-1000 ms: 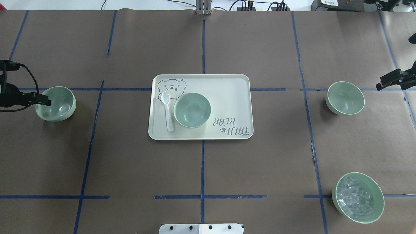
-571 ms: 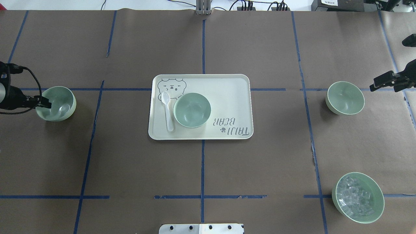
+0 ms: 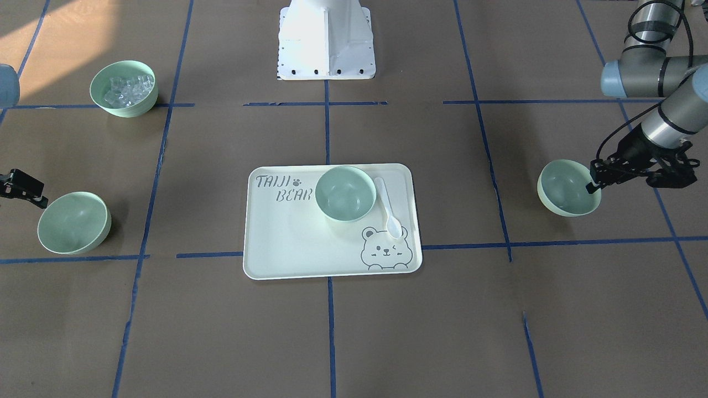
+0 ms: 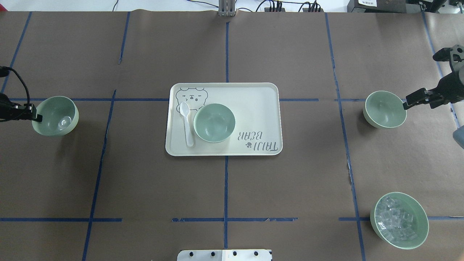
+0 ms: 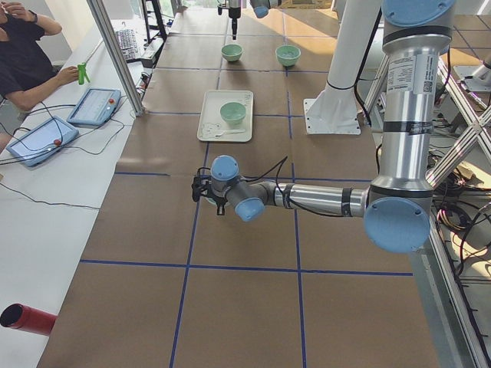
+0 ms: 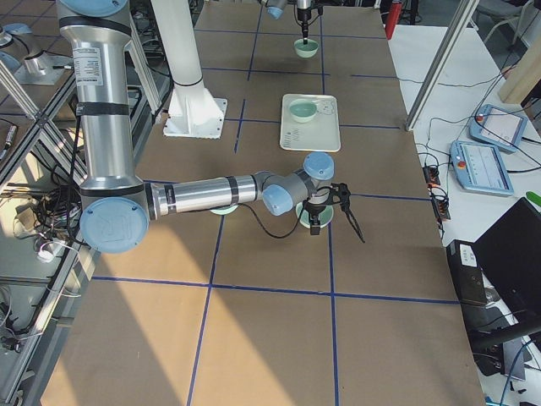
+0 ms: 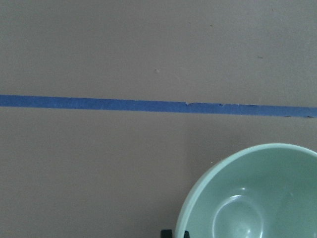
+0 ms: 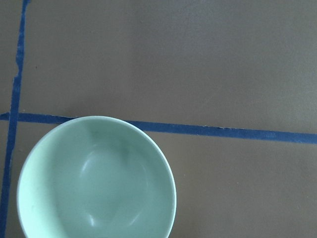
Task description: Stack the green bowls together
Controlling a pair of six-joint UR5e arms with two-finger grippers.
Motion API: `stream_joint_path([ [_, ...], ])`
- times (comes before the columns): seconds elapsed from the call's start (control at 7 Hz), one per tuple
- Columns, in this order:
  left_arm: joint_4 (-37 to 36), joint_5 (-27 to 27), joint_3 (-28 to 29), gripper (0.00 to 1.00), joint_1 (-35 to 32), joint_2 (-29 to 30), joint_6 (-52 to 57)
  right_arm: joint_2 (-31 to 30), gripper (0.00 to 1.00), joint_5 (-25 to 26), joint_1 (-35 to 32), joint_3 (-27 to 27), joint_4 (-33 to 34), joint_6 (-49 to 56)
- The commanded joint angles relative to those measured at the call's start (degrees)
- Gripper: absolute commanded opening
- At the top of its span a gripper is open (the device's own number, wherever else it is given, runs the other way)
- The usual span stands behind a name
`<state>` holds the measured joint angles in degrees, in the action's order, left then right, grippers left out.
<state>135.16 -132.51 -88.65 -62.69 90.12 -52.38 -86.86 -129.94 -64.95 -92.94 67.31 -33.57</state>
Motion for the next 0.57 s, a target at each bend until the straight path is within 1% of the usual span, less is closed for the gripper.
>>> stream_joint_path([
  [0.0, -1.2, -5.9, -1.7, 0.00, -4.1, 0.3, 0.0, 3.1, 1.00, 1.1, 1.5, 4.5, 0.0, 0.0],
  [0.14, -4.6, -5.9, -4.1, 0.00, -4.2, 0.5, -0.1, 4.3, 1.00, 1.2, 1.8, 6.8, -0.1, 0.0],
  [0.29, -7.0, -5.8, -6.3, 0.00, -4.2, 0.5, -0.2, 4.6, 0.97, 1.2, 2.7, 8.3, -1.3, -0.1],
  [0.43, -7.3, -5.8, -6.9, 0.00, -4.2, 0.6, -0.4, 4.7, 0.78, 1.2, 3.4, 10.8, -4.3, -0.1],
])
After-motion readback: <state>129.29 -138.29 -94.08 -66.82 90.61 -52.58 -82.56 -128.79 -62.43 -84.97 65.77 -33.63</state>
